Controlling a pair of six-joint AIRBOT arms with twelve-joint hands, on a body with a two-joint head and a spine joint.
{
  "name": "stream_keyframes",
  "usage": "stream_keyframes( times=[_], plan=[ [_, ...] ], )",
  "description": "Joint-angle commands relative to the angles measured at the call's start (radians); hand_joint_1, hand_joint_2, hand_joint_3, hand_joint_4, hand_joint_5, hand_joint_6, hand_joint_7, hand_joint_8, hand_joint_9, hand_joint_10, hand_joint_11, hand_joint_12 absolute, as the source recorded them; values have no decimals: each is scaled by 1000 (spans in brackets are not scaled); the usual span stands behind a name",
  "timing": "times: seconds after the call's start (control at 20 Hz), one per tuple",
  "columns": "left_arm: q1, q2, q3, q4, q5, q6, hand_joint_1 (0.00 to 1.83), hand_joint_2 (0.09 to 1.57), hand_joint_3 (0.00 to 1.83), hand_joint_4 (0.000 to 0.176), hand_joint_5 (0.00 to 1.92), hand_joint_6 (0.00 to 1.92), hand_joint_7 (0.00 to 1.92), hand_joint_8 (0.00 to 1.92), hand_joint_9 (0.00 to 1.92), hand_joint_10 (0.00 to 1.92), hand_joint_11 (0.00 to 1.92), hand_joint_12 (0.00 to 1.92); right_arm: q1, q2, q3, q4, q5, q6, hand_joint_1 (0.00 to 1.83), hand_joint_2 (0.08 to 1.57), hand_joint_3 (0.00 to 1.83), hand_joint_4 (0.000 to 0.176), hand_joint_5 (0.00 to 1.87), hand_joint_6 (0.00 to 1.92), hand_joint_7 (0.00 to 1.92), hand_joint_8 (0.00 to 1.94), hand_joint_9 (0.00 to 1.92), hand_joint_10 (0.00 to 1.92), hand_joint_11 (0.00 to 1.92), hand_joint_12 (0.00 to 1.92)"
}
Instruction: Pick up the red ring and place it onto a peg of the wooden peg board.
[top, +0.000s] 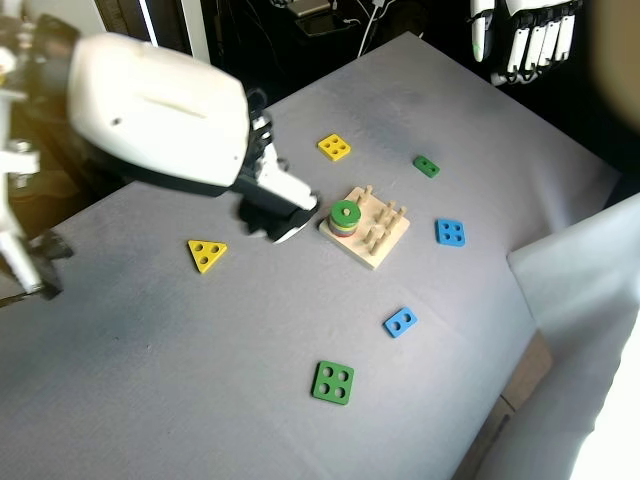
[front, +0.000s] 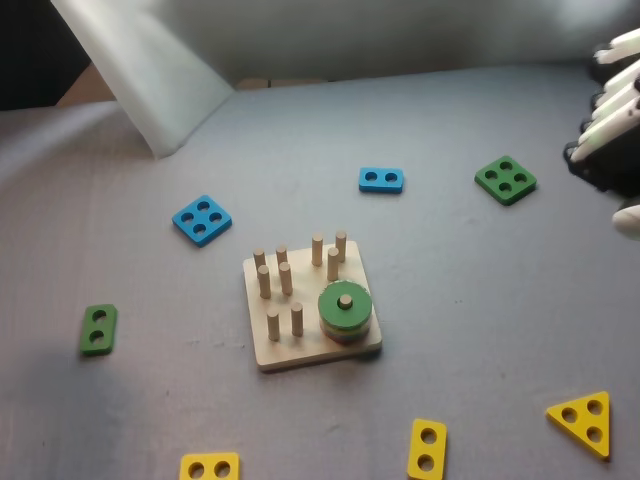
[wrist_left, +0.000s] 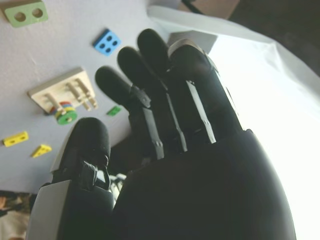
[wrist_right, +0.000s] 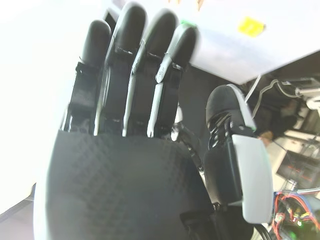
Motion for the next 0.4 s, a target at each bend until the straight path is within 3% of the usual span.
stream_keyframes(
  times=[0.0,0.2,0.35],
  plan=[
    [-7,7,7,-18,-18,0,258,1571,93,0,929,1921,1003,1921,985,1921,1021,1921,12,8,-7,49,-26,23,306,1529,8,0,663,1905,714,1923,690,1912,459,1916],
    [-7,7,7,-18,-18,0,268,1571,117,0,943,1921,1063,1921,1034,1921,1074,1921,24,52,-33,49,-41,90,301,1571,19,0,725,1921,757,1941,789,1921,743,1921],
    [-7,8,7,-18,-18,0,366,1571,110,0,937,1921,1045,1921,1044,1921,1125,1921,20,56,-45,49,-60,90,312,1557,8,0,819,1921,801,1941,801,1921,836,1921]
  ],
)
